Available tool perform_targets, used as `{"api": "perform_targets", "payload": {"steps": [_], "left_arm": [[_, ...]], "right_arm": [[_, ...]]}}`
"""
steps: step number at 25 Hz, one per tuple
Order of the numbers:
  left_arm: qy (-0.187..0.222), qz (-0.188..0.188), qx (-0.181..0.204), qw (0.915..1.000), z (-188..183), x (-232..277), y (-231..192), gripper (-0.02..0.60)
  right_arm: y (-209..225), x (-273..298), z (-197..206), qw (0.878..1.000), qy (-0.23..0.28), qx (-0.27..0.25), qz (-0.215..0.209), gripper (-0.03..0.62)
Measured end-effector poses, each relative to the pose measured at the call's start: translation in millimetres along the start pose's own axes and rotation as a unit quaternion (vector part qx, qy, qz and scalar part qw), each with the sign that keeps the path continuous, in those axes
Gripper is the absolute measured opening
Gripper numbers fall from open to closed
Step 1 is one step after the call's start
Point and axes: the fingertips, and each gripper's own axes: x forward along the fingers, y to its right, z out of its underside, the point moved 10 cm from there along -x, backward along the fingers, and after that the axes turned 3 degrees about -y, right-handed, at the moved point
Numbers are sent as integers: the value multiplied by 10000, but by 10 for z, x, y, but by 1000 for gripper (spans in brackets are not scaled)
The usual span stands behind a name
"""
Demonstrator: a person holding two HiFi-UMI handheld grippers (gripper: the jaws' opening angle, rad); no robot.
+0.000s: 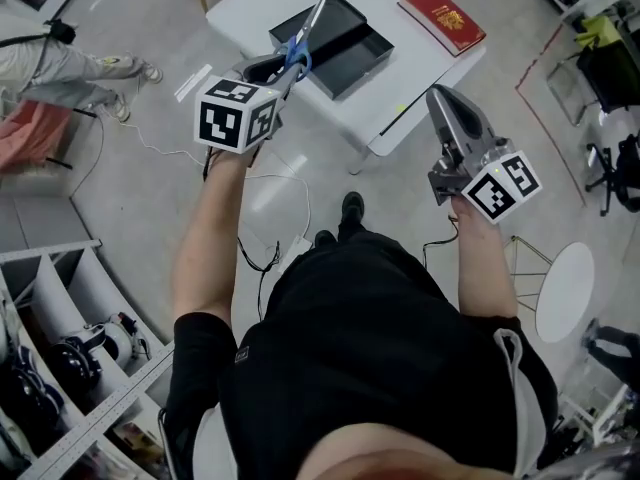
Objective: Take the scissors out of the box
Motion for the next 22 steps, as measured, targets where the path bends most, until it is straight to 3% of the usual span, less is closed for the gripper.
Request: {"api": "perform_targets", "payload": {"steps": [11,22], "left_arm": [[820,-213,-483,9952,416,-1036,300,89],[1614,-753,-868,9802,510,-1594,590,89]], "right_arm": [[-535,-354,-37,9998,-42,-198,-71,31],[-487,-504,-182,9994,71,-304,-146,29]]}}
